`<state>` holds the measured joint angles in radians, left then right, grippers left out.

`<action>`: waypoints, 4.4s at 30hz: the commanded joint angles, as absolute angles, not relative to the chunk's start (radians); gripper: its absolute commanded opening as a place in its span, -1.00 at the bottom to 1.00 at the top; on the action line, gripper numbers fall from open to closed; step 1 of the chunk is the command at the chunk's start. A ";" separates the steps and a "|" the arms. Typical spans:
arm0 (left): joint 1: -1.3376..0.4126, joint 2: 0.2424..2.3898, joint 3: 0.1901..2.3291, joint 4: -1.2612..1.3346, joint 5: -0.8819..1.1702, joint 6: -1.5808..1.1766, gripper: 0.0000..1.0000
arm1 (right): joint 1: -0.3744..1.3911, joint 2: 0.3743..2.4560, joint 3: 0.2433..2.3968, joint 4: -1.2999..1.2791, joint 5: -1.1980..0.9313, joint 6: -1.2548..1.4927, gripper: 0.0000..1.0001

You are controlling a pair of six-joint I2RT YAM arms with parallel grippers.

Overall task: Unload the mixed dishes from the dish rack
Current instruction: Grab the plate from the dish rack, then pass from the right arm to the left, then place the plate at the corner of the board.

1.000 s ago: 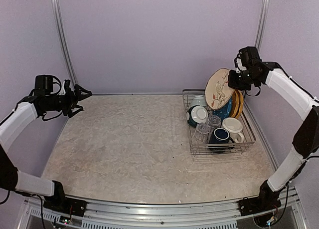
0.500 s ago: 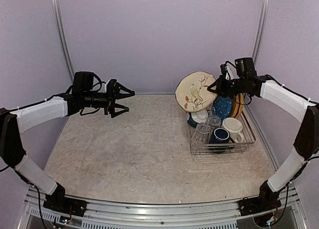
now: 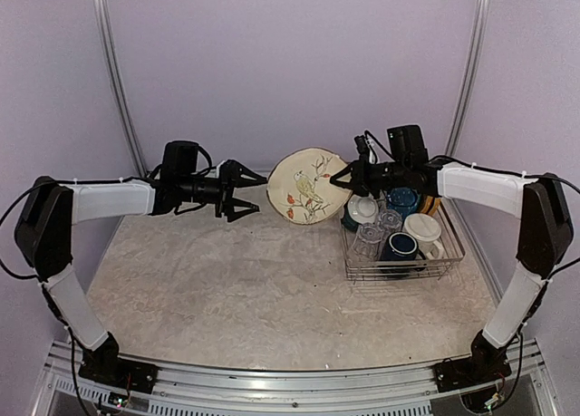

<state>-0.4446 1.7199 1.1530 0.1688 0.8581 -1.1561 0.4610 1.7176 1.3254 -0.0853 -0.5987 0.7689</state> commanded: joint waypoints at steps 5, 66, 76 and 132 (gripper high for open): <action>-0.449 1.762 1.177 0.236 0.876 -1.207 0.44 | 0.508 1.752 1.345 0.139 -0.704 0.841 -1.00; -0.096 1.556 0.983 0.025 0.787 -1.019 -1.00 | 0.536 1.802 1.605 -0.532 -0.160 0.460 0.99; 0.075 1.539 0.919 0.076 0.653 -1.051 -1.00 | 0.540 1.751 1.644 -0.647 0.207 0.404 0.99; 0.138 1.815 0.966 0.042 0.499 -0.957 0.62 | 0.360 1.542 1.404 -0.647 0.288 0.351 0.86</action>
<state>0.1341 1.9049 1.0077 0.1116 0.5243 -1.0157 0.4122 1.5421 1.4277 -0.6117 0.2779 0.3305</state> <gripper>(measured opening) 0.785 0.941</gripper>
